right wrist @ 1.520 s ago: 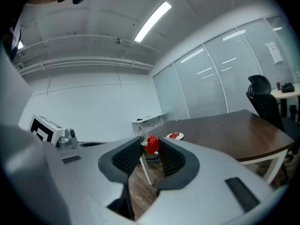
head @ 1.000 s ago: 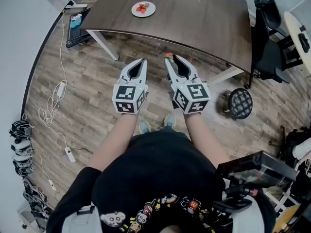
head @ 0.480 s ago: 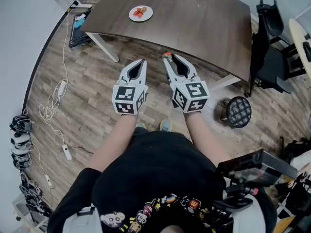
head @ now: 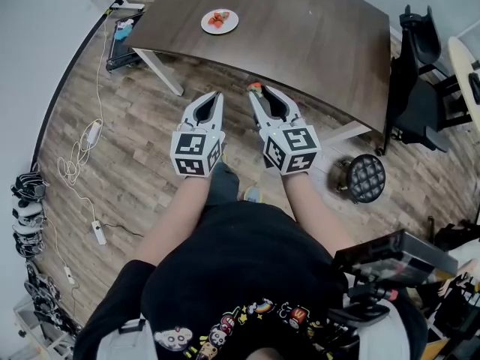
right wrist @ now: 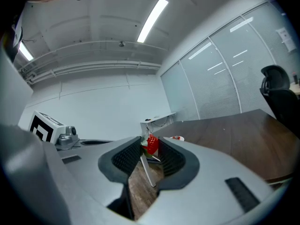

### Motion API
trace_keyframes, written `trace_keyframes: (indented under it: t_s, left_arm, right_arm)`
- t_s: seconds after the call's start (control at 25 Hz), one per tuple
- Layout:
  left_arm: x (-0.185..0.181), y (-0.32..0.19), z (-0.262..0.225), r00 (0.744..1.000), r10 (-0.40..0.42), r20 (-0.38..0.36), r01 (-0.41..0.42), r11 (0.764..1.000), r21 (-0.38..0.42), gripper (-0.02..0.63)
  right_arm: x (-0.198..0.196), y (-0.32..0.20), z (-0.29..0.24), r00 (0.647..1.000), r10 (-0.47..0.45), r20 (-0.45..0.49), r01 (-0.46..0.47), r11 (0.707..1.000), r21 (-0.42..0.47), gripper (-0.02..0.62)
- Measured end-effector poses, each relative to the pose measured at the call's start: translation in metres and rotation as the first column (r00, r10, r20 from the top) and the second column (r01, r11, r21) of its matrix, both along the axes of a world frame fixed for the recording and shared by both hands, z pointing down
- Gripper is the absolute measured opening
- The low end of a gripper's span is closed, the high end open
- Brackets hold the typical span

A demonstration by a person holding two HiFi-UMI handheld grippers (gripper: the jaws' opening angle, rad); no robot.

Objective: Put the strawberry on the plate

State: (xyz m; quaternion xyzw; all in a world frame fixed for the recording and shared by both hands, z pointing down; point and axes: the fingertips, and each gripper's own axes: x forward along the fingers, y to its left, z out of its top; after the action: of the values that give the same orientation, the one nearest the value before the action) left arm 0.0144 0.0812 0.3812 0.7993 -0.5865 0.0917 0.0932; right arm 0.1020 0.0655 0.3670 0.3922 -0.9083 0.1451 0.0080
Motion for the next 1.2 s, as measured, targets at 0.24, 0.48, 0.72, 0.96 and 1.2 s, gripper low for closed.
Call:
trace_keyframes:
  t_s: [0.24, 0.48, 0.72, 0.96, 1.2]
  left_arm:
    - [-0.019, -0.026, 0.009, 1.0, -0.004, -0.023, 0.004, 1.0, -0.007, -0.012]
    - [-0.041, -0.065, 0.017, 0.999, 0.015, -0.034, -0.016, 1.0, -0.024, -0.012]
    - [-0.065, -0.108, 0.013, 0.998, 0.051, -0.04, -0.052, 0.998, -0.027, -0.012]
    - [-0.091, -0.152, 0.006, 0.994, 0.097, -0.053, -0.098, 0.995, -0.02, -0.012]
    - [-0.106, -0.19, -0.005, 0.987, 0.148, -0.064, -0.148, 0.989, 0.004, -0.012]
  right_arm:
    - [-0.018, -0.021, 0.008, 1.0, 0.0, -0.021, 0.0, 1.0, -0.005, 0.12]
    - [-0.04, -0.058, 0.015, 0.999, 0.017, -0.034, -0.018, 1.0, -0.024, 0.12]
    - [-0.07, -0.097, 0.011, 0.998, 0.038, -0.049, -0.04, 0.999, -0.031, 0.12]
    - [-0.099, -0.128, 0.001, 0.995, 0.074, -0.068, -0.076, 0.997, -0.02, 0.12]
    - [-0.116, -0.156, -0.007, 0.989, 0.115, -0.087, -0.116, 0.993, -0.007, 0.12]
